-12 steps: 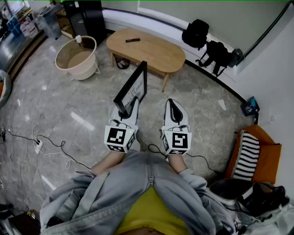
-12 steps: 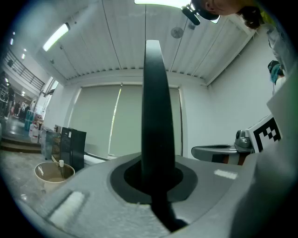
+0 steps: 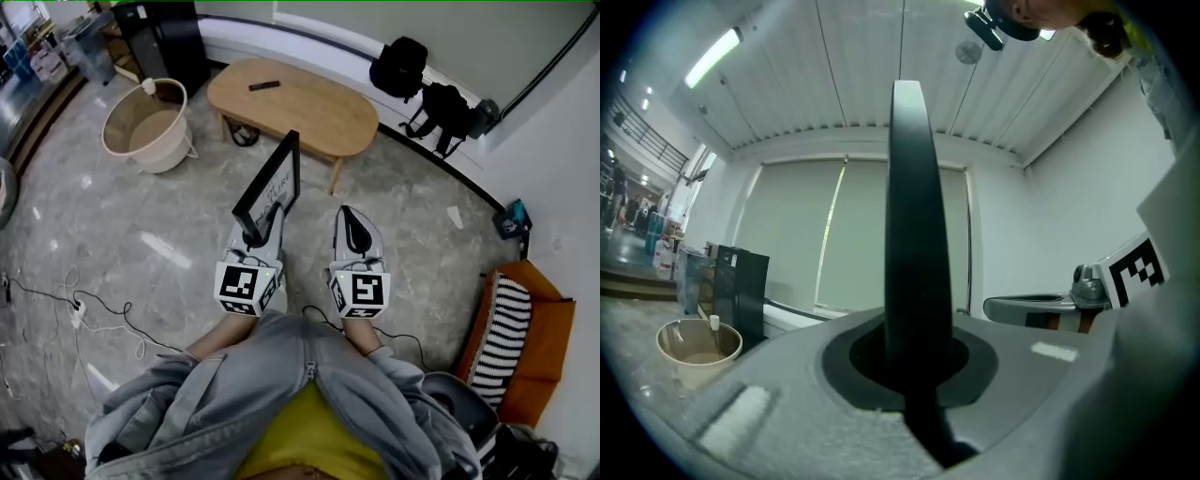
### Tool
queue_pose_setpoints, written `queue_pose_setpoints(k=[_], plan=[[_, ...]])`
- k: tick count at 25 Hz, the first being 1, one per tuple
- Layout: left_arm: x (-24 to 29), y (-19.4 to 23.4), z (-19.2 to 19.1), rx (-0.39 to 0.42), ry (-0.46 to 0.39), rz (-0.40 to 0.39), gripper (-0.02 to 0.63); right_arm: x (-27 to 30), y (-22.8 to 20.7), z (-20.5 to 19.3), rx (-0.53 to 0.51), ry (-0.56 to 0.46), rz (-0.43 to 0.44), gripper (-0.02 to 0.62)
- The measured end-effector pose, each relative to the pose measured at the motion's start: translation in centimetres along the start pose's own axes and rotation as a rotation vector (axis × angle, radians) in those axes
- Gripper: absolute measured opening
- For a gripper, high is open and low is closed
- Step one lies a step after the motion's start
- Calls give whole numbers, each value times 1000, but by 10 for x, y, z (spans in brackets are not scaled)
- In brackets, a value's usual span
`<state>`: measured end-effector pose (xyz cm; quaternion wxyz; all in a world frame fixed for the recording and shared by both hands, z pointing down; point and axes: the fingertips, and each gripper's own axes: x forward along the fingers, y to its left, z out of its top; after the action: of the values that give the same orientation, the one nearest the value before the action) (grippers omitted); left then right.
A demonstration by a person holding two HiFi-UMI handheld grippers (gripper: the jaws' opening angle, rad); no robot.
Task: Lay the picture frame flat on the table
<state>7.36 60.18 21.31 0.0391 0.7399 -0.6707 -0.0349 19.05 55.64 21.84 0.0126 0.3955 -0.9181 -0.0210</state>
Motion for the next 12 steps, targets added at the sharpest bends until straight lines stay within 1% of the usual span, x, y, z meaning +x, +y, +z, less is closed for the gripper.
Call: queue_pose_setpoints(k=[4,12], plan=[[58,35,-2,-8,7,-4,9,64,-20,-7,-5,11,-5,0],[176,119,-3,-2,32,-39,9,201,-52,-18,-20,36,-30,0]])
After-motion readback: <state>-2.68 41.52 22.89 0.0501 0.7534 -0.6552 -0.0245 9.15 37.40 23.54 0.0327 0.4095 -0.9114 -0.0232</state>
